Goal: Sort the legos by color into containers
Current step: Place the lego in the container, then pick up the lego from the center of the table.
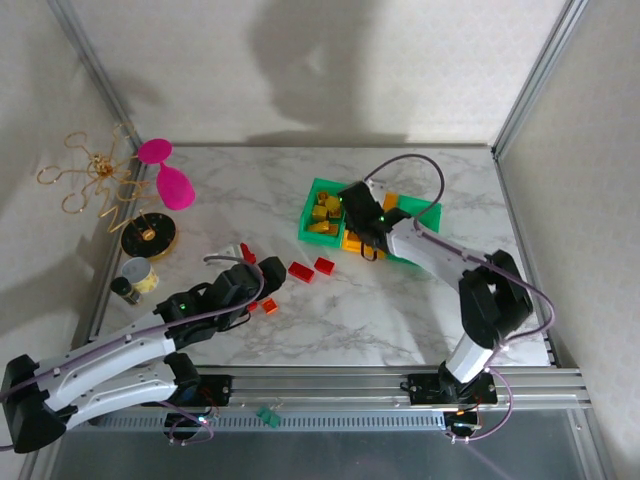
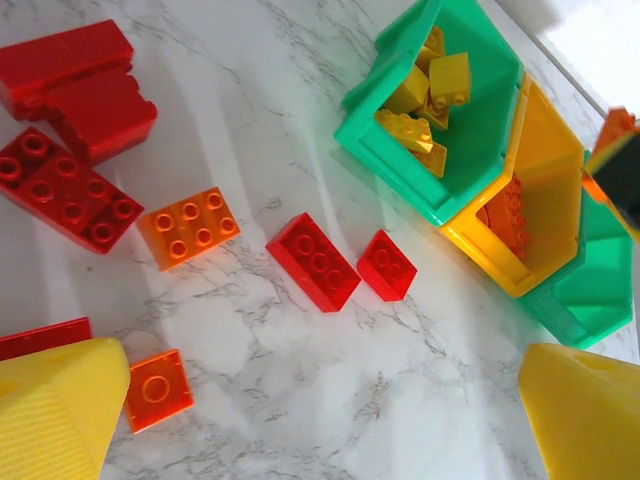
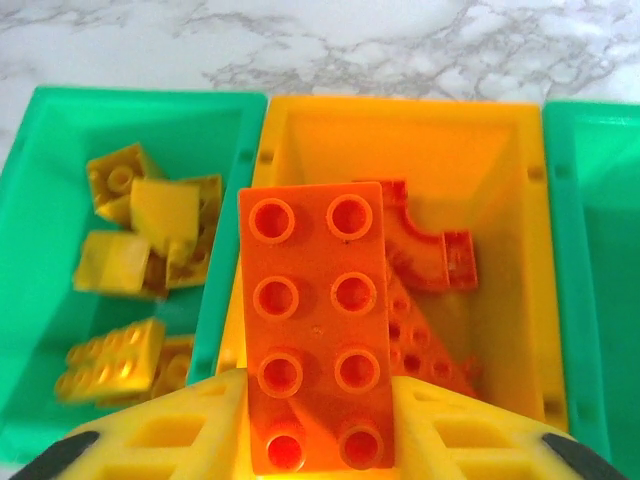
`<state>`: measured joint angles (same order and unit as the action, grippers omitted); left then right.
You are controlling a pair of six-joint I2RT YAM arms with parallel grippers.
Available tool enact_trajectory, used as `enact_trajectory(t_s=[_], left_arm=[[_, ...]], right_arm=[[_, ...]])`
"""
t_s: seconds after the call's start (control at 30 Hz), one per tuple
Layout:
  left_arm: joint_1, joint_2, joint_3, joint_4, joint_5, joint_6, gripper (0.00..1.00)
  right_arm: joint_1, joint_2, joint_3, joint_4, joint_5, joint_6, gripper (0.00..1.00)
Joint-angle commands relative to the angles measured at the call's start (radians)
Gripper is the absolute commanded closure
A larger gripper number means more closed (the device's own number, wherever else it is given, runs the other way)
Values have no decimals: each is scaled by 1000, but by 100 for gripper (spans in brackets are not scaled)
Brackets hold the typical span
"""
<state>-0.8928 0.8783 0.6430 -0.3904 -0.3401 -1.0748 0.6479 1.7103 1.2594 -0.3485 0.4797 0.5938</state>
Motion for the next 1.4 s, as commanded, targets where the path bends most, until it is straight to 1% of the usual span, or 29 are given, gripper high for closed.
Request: enact_trajectory(t_s=[0.0,0.03,0.1,0.2,0.33,0.47,0.57,0.6,0.77,0.87,1.0,1.13,1.2,1.3,1.37], left_arm=[[3,37,52,44,19,15,0],[3,48,62,38,18,22,0],[3,55,72,26,12,30,0],[3,42,65,23,0,35,0],[6,13,55,8,-20,34,0],[9,-30,39,-30,-41,17,0],[10,-71,21,-56,-52,-3,0],[11,-87,15,-69,-57,-11,0],[14,-166,-5,-144,-94,-34,0],[19,-203,2,-231,-139,-49,0],[26,-244,4,-275,-153,-62,0],[26,-254,4,-295,-158,-79,0],[26,-256,3,-301,-158,-82,0],[27,-257,4,-306,-157,-86,0],[28,-253,6,-313,-154,-86,0]], right_arm=[[-47,86,108,-9,-28,-73,61],[-56,110,142,-34,-25,-72,59],[-62,127,168,-41,-26,-77,49],[-61,107,162,-26,-55,-90,42],[-44,35,123,-19,-81,-111,40],[13,-31,62,-17,-112,-130,32],[42,-66,19,-29,-123,-121,31],[80,-80,-1,-27,-131,-116,30],[166,-113,-56,-47,-178,-87,26],[229,-119,-81,-33,-200,-81,24],[297,-89,-95,-7,-230,-59,22],[363,-15,-74,48,-286,-55,20],[392,25,-50,62,-263,-52,20],[410,86,-11,91,-294,-54,19],[417,133,32,74,-293,-40,19]])
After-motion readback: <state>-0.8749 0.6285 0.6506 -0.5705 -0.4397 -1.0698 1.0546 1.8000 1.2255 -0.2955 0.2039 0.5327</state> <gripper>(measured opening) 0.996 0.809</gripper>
